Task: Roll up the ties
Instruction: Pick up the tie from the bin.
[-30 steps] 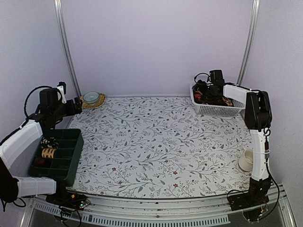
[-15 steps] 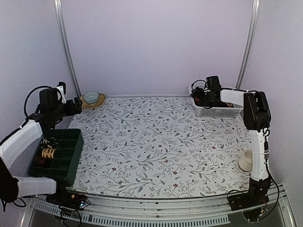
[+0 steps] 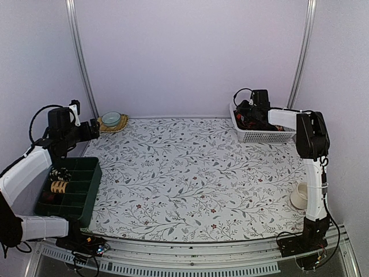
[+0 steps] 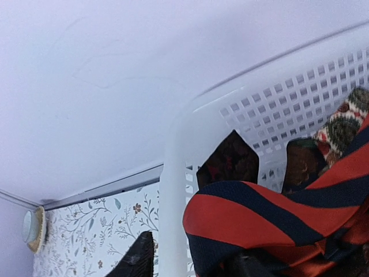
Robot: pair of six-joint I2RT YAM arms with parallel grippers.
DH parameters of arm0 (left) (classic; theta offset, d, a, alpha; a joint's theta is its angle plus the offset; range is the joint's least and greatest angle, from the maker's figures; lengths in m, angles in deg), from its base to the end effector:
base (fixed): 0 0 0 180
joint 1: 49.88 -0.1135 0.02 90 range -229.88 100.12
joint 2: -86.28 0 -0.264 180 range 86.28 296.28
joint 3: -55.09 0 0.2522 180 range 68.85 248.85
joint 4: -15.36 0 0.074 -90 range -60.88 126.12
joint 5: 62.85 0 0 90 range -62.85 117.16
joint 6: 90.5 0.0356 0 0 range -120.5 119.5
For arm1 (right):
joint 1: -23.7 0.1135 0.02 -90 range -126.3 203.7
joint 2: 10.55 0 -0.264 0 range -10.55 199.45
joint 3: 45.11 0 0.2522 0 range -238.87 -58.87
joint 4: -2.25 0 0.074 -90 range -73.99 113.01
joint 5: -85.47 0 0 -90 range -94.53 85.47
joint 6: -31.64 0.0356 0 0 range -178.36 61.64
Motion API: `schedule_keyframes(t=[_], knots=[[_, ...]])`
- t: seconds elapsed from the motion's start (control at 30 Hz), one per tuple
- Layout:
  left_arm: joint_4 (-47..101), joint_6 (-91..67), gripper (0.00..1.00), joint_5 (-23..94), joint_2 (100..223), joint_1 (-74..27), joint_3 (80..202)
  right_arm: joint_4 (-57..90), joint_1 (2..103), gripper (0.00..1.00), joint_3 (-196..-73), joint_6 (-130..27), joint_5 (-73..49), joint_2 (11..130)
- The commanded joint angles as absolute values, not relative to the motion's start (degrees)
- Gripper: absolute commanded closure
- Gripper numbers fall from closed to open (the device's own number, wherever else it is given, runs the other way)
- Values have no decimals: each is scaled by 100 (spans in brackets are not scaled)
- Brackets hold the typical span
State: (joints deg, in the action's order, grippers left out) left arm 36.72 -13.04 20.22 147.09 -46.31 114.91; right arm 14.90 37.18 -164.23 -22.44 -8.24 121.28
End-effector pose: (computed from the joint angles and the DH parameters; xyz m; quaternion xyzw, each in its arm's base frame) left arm 0.2443 -0.0109 0.2980 -0.0984 0.8241 -0.0281 0.5572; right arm 0.5256 0.1284 0.2078 0.1474 0.8319 0.2481 0.4740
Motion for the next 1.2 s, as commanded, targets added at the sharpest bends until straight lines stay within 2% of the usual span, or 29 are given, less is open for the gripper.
schedule_keyframes(t=[0.0,0.17,0.2,0.3,0.77,1.17], knots=[[3611,-1324,0,2010,14658,-4695,11444,885,3724,68,-16559,-2567,-654,12664],[3614,-1325,0,2016,14644,-4692,11438,846,3724,98,-16624,-2639,-802,12736],[3615,-1325,0,2016,14648,-4692,11438,819,3723,100,-16601,-2664,-791,12700],[3614,-1325,0,2018,14621,-4690,11438,698,3711,100,-16499,-2876,-718,12463],[3589,-1320,0,2093,14517,-4690,11444,887,3285,100,-16138,-4063,-1409,9490],[3538,-1364,0,2338,14380,-4693,11436,897,3275,100,-14892,-4265,-1643,7192]])
